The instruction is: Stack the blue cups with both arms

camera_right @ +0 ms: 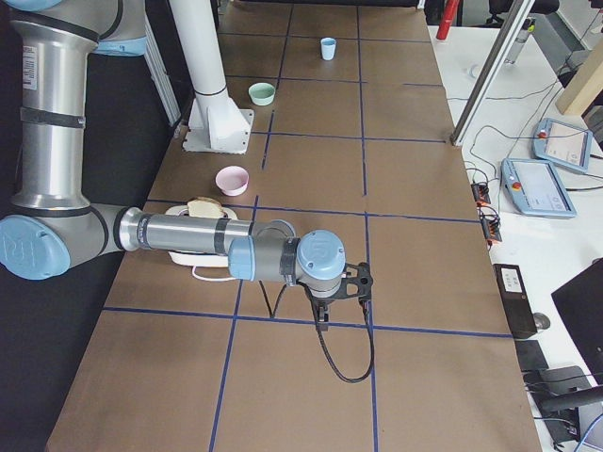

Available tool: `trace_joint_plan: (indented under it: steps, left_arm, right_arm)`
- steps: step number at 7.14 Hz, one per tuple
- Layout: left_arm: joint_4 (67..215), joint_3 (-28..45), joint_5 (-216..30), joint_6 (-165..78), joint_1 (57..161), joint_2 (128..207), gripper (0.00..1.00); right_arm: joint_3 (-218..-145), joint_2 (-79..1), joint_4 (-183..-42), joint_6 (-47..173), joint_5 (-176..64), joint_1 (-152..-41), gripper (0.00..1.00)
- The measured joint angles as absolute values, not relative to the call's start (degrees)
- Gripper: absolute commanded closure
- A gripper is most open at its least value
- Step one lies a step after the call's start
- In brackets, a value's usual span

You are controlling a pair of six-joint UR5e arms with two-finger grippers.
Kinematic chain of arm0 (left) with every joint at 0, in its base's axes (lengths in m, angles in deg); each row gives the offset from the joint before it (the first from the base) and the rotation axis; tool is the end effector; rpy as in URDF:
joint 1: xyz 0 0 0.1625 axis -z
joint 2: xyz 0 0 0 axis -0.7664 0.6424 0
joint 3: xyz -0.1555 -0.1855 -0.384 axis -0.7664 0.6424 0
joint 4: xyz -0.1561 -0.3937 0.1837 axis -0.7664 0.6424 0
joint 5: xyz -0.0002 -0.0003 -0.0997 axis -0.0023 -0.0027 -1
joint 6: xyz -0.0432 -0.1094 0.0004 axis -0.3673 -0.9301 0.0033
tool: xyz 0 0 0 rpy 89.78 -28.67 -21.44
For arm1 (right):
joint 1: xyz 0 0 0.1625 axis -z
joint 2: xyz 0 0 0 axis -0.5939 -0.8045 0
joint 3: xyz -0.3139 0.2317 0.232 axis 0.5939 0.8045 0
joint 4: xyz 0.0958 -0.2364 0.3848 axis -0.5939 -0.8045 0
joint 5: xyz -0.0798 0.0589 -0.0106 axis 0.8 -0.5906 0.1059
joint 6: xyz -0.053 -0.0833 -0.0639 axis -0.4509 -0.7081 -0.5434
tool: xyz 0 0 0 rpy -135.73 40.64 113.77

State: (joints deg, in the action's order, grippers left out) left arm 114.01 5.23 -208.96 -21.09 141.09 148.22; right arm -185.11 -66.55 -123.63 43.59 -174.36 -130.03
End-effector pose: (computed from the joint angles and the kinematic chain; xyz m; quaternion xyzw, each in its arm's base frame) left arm -0.0568 -0.5407 0.7154 0.0119 0.4020 0.0444 0.9145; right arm 0.0720 -0.4818 0.6916 0.0320 -0.4313 0.0026 0.9016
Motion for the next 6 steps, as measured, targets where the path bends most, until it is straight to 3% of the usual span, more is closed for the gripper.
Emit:
trace_joint_plan:
  steps: [4,6]
  left_arm:
    - [114.07,6.18,-208.93,-21.17,141.07,148.26,0.00]
    - [114.17,10.66,-209.04,-27.27,140.43,148.21,0.00]
  right_arm:
    - [-185.27,-66.47,-123.63,43.58,-174.36,-129.96,0.00]
    - [-185.38,-66.38,-123.62,43.63,-174.38,-129.96,0.00]
